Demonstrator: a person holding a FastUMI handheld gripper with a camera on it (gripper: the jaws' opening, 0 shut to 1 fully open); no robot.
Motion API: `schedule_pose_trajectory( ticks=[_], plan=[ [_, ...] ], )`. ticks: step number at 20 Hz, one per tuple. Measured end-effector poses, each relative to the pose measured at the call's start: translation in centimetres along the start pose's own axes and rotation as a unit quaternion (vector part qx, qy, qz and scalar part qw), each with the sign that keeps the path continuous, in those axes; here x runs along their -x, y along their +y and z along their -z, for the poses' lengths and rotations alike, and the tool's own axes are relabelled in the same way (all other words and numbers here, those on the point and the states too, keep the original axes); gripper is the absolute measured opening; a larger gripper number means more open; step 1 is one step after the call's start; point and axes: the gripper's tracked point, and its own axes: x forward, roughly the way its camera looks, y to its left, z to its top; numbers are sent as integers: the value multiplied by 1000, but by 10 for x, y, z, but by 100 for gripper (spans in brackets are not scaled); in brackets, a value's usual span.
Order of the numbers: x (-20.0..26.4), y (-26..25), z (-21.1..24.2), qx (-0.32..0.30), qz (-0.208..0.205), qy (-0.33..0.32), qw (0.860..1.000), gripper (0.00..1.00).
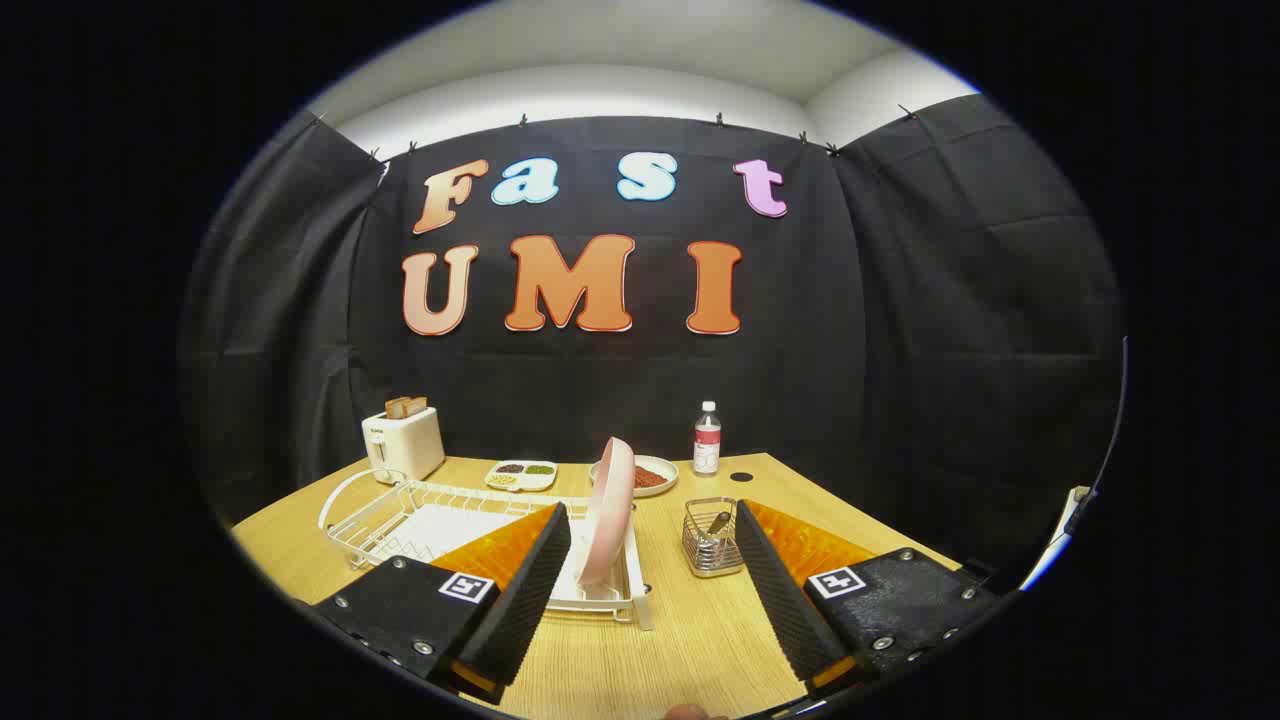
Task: Take the plate from the dish rack, then take the spoon from the basket and place it into the plate.
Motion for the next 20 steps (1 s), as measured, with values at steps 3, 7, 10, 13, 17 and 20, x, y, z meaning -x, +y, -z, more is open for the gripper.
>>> schedule_pose_trajectory(
  ticks=[3, 7, 10, 13, 17, 20],
  plan=[
    [2, 0, 0, -2, -1, 0, 1000, 98],
    [3, -2, 3, -6, 2, 2, 1000, 98],
    [3, 0, 7, -12, 0, 8, 1000, 98],
    [3, 2, 9, -15, -3, 9, 1000, 98],
    [2, 3, 8, -5, -1, 7, 1000, 98],
    [2, 6, 5, -3, -1, 5, 1000, 98]
  ],
)
